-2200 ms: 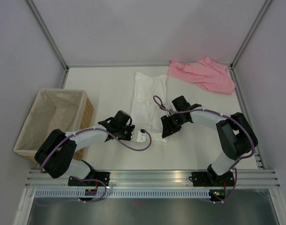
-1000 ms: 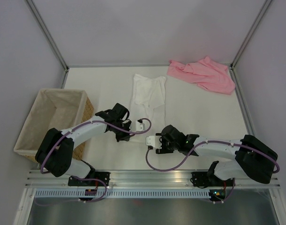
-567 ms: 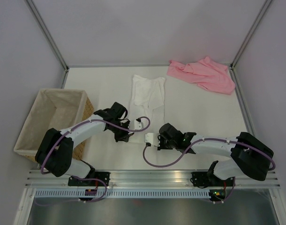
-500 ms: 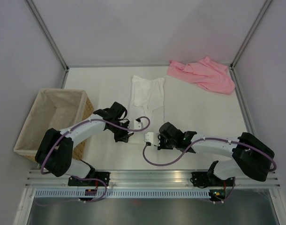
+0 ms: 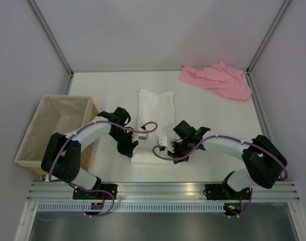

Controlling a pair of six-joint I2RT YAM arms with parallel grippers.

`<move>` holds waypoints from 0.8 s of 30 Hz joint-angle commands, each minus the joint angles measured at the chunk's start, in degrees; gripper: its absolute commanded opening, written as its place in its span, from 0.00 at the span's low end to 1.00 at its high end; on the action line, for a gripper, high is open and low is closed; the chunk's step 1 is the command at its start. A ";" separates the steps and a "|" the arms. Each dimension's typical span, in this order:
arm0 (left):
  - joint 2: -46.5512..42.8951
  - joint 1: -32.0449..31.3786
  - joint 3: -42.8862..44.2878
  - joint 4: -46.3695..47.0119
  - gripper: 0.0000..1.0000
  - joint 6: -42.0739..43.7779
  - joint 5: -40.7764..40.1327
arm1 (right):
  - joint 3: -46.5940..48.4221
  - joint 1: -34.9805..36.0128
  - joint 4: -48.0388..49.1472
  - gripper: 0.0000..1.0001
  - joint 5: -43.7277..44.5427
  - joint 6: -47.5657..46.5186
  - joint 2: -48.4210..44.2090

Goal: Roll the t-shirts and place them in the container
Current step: Roll the tshirt

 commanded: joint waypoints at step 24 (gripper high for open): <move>-9.54 -7.13 -12.32 21.60 0.52 -1.87 -8.89 | 9.29 -9.83 -4.03 0.00 -17.48 -0.91 10.60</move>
